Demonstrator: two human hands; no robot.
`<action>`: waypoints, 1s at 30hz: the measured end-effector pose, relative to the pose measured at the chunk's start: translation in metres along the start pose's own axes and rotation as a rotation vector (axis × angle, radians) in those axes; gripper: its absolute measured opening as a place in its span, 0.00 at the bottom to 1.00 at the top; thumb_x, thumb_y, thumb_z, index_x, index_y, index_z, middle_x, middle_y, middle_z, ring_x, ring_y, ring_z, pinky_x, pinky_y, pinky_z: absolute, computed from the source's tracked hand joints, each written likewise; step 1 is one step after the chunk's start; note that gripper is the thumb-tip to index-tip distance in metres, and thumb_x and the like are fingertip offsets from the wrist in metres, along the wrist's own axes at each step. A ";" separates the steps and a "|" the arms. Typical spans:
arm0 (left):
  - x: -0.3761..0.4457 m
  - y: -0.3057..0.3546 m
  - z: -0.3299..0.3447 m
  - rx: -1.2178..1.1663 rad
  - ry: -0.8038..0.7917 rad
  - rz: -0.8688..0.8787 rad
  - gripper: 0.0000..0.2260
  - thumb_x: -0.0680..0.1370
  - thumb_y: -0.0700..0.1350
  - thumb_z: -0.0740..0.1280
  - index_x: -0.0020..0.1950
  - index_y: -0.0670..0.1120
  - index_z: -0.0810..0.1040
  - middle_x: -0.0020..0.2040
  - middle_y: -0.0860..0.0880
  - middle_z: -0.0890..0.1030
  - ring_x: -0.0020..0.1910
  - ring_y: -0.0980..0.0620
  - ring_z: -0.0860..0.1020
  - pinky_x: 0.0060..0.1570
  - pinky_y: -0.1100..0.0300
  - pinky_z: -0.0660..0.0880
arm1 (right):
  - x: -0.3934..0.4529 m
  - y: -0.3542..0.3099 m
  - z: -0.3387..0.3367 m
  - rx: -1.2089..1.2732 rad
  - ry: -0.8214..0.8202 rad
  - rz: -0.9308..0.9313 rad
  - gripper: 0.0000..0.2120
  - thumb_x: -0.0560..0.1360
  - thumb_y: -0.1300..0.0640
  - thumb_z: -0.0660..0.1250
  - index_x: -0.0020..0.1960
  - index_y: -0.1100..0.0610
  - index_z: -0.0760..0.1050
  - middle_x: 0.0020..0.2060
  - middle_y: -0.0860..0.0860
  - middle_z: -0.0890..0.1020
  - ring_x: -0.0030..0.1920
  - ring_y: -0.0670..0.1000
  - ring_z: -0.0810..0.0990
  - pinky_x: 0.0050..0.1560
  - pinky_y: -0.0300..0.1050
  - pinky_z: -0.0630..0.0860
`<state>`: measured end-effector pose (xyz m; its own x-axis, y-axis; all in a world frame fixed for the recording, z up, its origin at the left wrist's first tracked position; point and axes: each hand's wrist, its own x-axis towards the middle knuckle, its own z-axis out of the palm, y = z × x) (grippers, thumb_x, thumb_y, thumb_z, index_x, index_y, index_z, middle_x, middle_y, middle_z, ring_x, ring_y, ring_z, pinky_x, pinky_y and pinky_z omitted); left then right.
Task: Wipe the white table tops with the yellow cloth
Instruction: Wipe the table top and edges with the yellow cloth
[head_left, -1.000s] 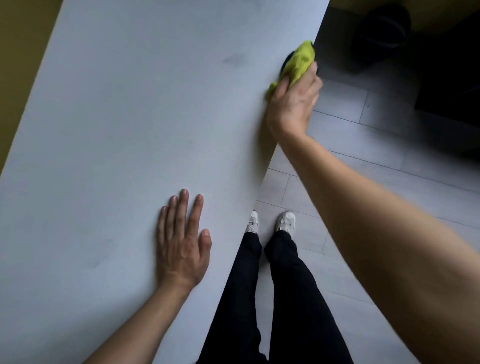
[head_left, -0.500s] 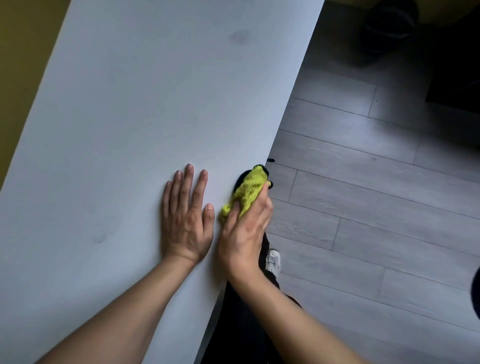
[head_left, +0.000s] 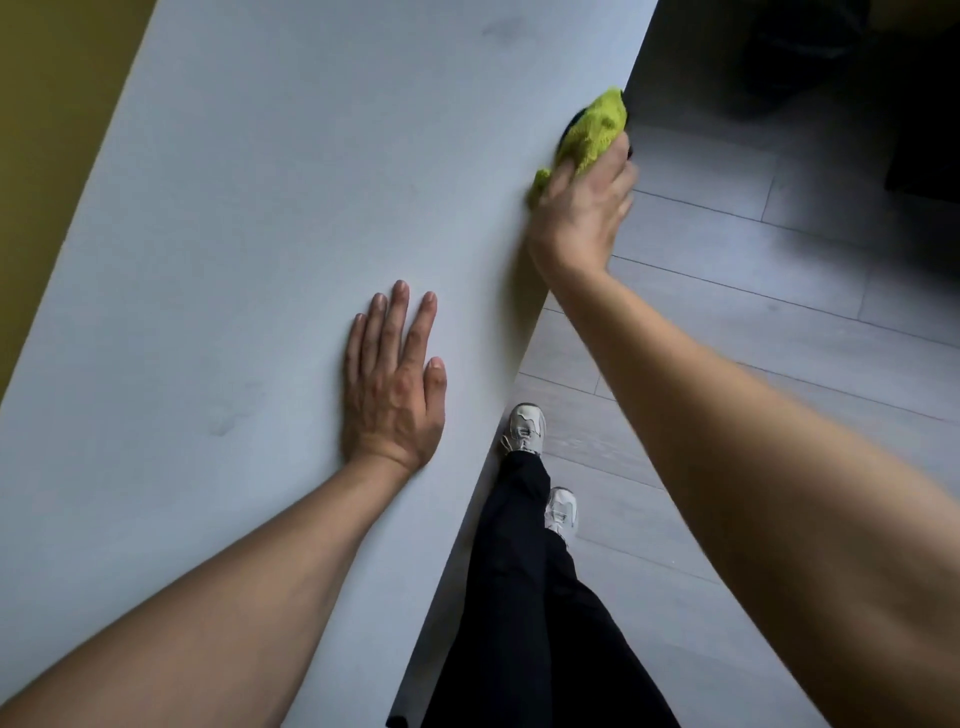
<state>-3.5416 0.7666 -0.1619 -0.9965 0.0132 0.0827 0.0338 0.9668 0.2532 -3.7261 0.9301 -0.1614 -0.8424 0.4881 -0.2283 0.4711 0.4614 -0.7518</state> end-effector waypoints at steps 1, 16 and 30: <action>0.000 0.000 0.000 -0.001 0.004 0.000 0.28 0.82 0.47 0.57 0.83 0.46 0.65 0.84 0.43 0.62 0.83 0.42 0.60 0.82 0.44 0.53 | -0.021 0.009 -0.001 0.028 -0.006 -0.020 0.29 0.83 0.55 0.57 0.80 0.62 0.53 0.72 0.61 0.65 0.69 0.64 0.66 0.70 0.53 0.62; 0.000 0.000 0.003 -0.008 0.035 0.012 0.27 0.82 0.47 0.56 0.83 0.46 0.65 0.83 0.43 0.63 0.82 0.41 0.61 0.82 0.42 0.55 | -0.139 0.045 -0.010 0.094 -0.036 -0.007 0.30 0.82 0.57 0.60 0.80 0.64 0.54 0.73 0.64 0.65 0.72 0.65 0.64 0.73 0.53 0.58; -0.003 0.001 0.000 -0.030 0.047 -0.006 0.26 0.82 0.45 0.56 0.82 0.46 0.67 0.82 0.41 0.65 0.82 0.40 0.63 0.82 0.45 0.54 | -0.097 0.038 0.000 -0.035 0.021 -0.085 0.30 0.83 0.54 0.57 0.80 0.63 0.52 0.72 0.61 0.64 0.69 0.64 0.66 0.71 0.51 0.60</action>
<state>-3.5386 0.7680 -0.1622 -0.9920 -0.0048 0.1259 0.0313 0.9586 0.2830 -3.6261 0.9005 -0.1679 -0.8742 0.4614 -0.1515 0.4074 0.5271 -0.7458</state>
